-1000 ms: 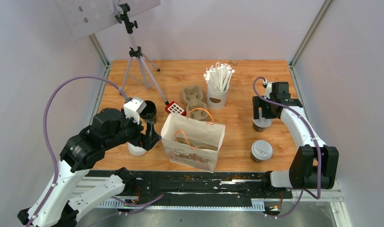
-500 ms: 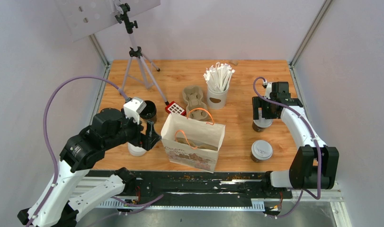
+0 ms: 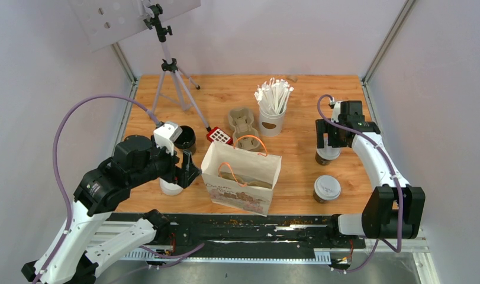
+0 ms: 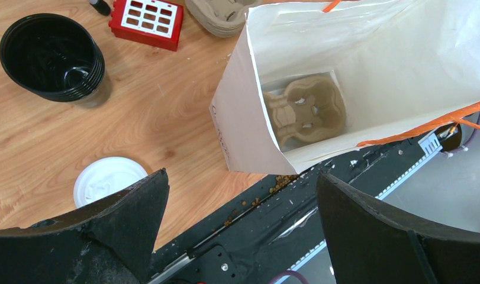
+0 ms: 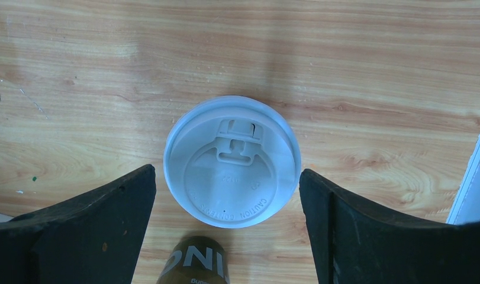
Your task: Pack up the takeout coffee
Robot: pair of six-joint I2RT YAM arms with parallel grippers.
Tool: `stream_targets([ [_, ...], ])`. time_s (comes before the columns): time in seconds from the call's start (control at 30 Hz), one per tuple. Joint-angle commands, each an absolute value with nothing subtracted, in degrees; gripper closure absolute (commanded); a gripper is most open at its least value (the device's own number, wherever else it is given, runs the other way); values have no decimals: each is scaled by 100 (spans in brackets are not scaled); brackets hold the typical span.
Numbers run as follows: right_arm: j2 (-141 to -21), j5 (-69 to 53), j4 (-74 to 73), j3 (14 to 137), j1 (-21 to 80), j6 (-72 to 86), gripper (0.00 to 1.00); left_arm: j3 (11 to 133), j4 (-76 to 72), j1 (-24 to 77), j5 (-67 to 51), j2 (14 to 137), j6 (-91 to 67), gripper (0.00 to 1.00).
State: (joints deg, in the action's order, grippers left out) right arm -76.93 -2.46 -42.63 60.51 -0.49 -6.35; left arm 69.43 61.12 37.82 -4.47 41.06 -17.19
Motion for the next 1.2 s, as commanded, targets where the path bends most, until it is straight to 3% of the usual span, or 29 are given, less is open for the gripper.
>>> stream_targets([
  [0.0, -7676, -168, -4198, 6155, -22, -694, 9, 7110, 6038, 3769, -509, 4097, -1664, 0],
  [0.57, -7881, -142, -4226, 6085, -20, -677, 14, 6978, 6012, 3766, -420, 4007, -1672, 0],
  [0.77, -7922, -124, -4244, 6093, -24, -672, 21, 6958, 6001, 3764, -408, 4018, -1639, 0],
  [1.17, -7994, -149, -4270, 6093, -21, -660, 21, 6985, 6072, 3762, -317, 3920, -1599, 0],
])
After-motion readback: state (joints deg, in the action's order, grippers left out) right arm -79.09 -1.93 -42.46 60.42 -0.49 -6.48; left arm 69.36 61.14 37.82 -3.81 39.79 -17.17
